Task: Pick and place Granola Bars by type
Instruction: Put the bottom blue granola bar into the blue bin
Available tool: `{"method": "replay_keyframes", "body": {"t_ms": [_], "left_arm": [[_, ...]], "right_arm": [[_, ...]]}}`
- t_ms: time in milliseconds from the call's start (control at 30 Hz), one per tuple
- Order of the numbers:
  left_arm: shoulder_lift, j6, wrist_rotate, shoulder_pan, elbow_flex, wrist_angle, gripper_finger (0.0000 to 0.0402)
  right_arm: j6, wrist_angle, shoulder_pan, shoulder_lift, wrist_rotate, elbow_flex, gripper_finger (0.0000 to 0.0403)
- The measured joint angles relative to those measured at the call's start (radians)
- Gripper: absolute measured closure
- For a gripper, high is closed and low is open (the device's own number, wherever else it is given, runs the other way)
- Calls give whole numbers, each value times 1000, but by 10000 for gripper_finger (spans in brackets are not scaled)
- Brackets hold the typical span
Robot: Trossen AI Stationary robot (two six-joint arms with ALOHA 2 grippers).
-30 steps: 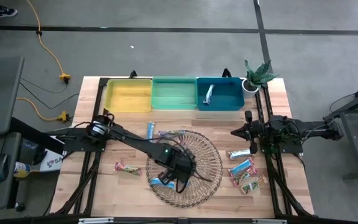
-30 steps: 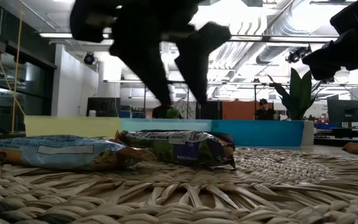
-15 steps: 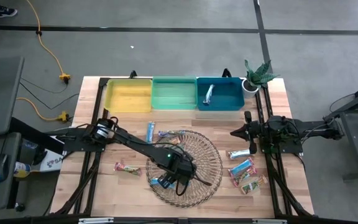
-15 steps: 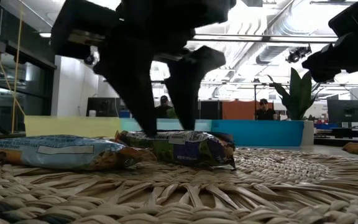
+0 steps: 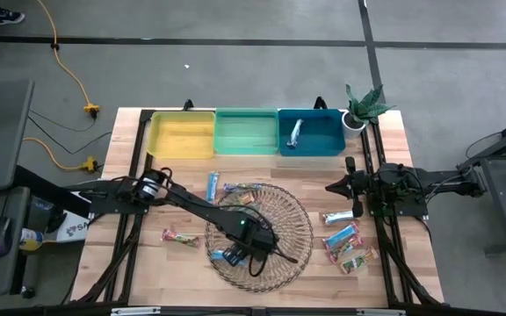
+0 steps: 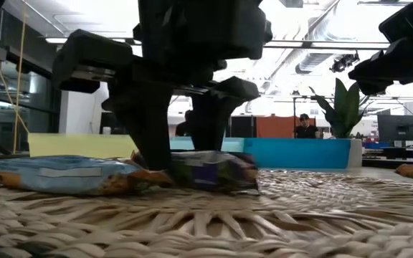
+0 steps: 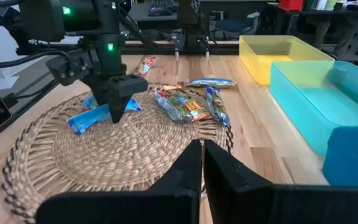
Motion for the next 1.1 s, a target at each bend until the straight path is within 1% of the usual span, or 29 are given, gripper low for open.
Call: {"method": "replay_keyframes", "body": {"t_ms": [200,567,667,967,1100], "left_arm": [[2,-3,36,1,0,4,176],[3,-3,39,0,0,9,179],[3,-3,39,1,0,9,196],[4,-11,52,16,0,11,272],[4,-14,53,21,0,9,294]], "right_arm": [[0,2,0,2,0,0,402],[0,2,0,3,0,0,402],[0,2,0,3,0,0,402],[0,2,0,3,0,0,402],[0,2,0,3,0,0,402]]}}
